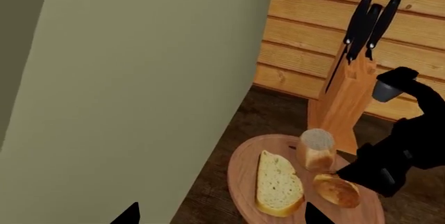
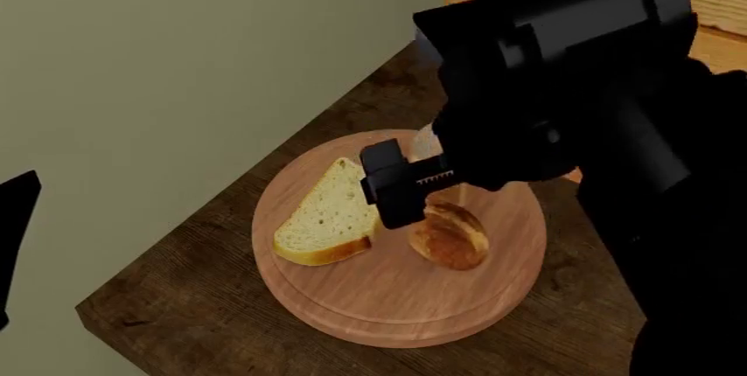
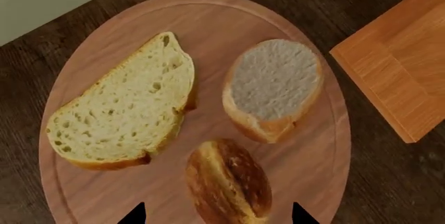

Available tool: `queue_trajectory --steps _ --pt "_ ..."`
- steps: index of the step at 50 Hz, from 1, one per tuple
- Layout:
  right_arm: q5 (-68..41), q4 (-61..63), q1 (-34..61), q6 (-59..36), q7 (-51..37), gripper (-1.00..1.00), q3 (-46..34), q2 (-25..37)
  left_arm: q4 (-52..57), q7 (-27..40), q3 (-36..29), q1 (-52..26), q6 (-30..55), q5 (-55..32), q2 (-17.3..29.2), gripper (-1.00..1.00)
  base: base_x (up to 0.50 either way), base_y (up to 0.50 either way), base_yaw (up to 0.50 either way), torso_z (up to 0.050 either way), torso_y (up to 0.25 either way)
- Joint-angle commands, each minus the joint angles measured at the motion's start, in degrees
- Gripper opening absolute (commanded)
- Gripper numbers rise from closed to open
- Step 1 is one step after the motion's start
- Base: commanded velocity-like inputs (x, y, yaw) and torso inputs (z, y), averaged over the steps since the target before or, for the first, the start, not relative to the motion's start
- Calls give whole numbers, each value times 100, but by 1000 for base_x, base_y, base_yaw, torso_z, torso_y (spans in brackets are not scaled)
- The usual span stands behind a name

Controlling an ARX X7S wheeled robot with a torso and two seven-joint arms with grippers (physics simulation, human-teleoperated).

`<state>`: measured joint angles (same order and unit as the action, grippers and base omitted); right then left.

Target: Place all breads on the cutting board.

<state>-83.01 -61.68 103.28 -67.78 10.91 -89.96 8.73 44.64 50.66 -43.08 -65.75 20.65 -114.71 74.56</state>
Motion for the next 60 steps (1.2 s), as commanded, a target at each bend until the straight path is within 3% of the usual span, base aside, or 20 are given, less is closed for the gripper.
queue_trajectory --steps 1,10,23,27,38,44,46,48,60 --pt "-402 665 549 -243 -585 100 423 507 2 60 48 -92 65 -84 -22 100 0 0 0 0 0" --pt "-1234 1750 756 -518 -1840 100 1047 1360 -45 111 88 -246 133 -196 -201 100 0 0 0 0 0" --pt "-3277 3721 585 -329 -4190 100 2025 2689 -54 107 93 -210 139 -130 -214 100 0 0 0 0 0" --pt "-3768 4858 394 206 -5027 100 2316 3295 -36 62 110 -148 88 -107 -136 100 0 0 0 0 0" --pt "-4674 6886 -36 1366 -5804 100 2998 4346 61 179 138 -172 143 3 -90 100 0 0 0 0 0" --pt "-4629 7936 -460 2004 -6177 100 3241 5016 207 327 202 -261 158 -28 -48 100 0 0 0 0 0" --pt "-4701 8377 -546 2244 -6418 100 3319 5234 508 903 280 -648 487 -8 -20 100 0 0 0 0 0" --pt "-4679 8725 -662 2463 -6567 100 3373 5376 653 1074 281 -749 544 -111 -99 100 0 0 0 0 0" --pt "-4261 11092 -1746 4693 -6911 100 3919 6810 1304 1288 245 -193 172 617 9 100 0 0 0 0 0"
